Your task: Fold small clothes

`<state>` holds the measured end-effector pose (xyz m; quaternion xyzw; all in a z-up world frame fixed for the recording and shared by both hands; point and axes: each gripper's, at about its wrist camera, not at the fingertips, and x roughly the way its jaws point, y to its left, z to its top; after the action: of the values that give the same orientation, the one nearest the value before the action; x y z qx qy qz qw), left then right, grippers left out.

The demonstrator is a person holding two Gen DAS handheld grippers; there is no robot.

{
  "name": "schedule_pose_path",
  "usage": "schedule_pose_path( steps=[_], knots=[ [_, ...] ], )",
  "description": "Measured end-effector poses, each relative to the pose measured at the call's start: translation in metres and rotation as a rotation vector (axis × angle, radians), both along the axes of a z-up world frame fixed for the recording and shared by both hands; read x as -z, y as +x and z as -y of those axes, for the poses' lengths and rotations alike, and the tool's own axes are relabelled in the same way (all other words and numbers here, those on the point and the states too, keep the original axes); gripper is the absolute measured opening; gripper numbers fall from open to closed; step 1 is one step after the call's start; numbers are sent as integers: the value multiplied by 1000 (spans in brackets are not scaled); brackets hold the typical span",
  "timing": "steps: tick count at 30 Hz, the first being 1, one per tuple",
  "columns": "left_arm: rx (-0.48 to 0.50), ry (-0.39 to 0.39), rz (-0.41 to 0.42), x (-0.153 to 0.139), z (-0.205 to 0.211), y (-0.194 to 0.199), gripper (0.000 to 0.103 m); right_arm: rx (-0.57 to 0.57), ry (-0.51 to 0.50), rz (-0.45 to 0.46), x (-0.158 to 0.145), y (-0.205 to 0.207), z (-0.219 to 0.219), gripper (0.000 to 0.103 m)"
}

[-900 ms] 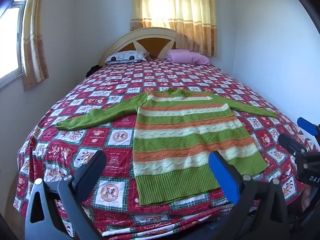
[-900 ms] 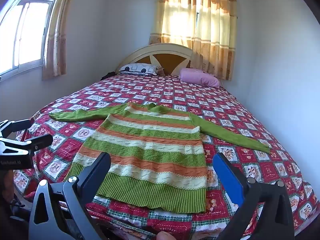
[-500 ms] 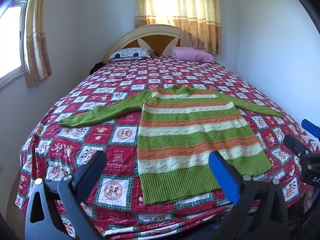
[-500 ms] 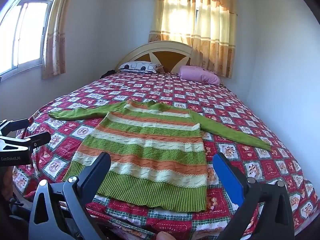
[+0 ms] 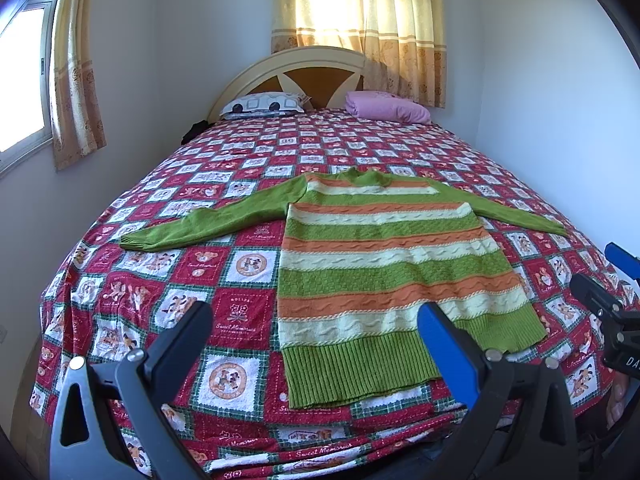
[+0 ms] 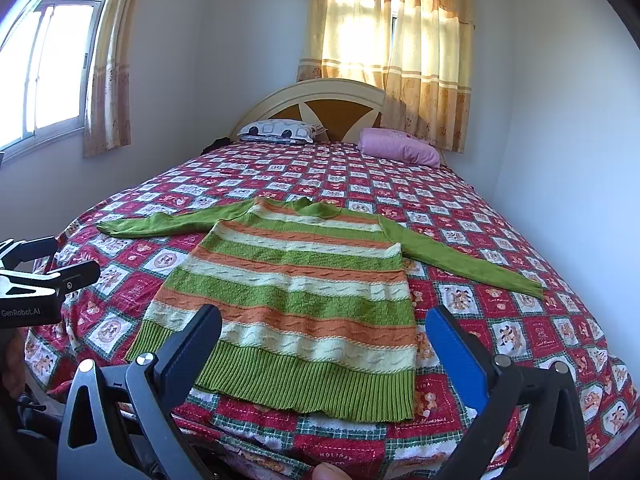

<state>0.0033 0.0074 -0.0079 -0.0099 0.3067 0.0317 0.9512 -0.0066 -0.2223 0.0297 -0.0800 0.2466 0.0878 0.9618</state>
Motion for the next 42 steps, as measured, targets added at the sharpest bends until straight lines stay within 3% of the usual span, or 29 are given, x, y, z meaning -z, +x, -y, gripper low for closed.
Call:
schedule_pose_path(
  steps=[42],
  knots=[
    [-6, -3, -12, 4, -4, 3, 103, 4, 6, -16, 11, 2, 2, 102]
  ],
)
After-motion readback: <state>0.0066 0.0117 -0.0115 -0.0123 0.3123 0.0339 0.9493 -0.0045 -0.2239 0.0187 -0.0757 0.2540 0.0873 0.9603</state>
